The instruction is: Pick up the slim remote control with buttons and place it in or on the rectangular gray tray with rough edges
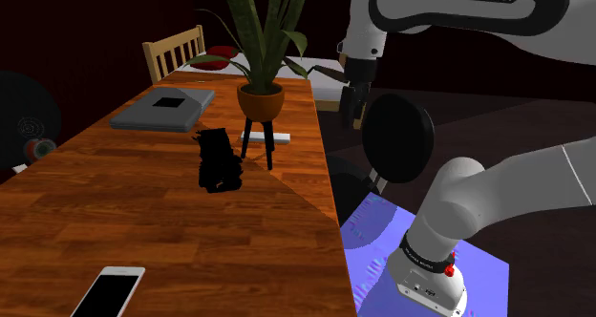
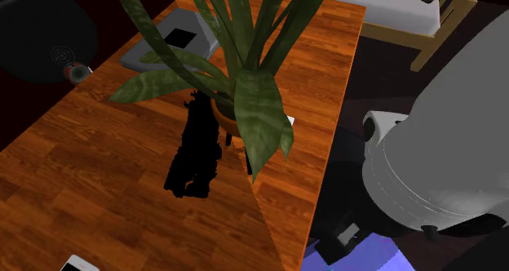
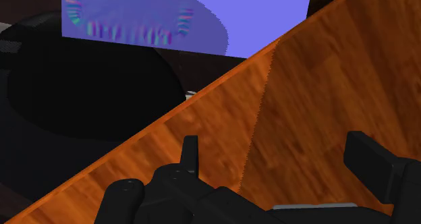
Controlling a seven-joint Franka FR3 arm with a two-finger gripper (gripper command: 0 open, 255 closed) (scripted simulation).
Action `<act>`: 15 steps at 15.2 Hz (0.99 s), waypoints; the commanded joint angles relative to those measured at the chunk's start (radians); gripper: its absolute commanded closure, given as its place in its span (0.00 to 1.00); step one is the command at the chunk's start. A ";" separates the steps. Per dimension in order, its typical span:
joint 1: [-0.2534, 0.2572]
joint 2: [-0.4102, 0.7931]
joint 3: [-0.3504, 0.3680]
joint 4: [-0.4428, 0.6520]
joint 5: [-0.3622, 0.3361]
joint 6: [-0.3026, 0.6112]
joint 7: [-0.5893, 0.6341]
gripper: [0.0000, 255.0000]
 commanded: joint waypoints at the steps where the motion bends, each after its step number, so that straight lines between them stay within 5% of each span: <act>1: 0.000 0.000 0.000 0.000 0.000 0.000 0.000 0.00; 15: 0.002 0.459 -0.082 0.120 -0.069 0.362 -0.232 0.00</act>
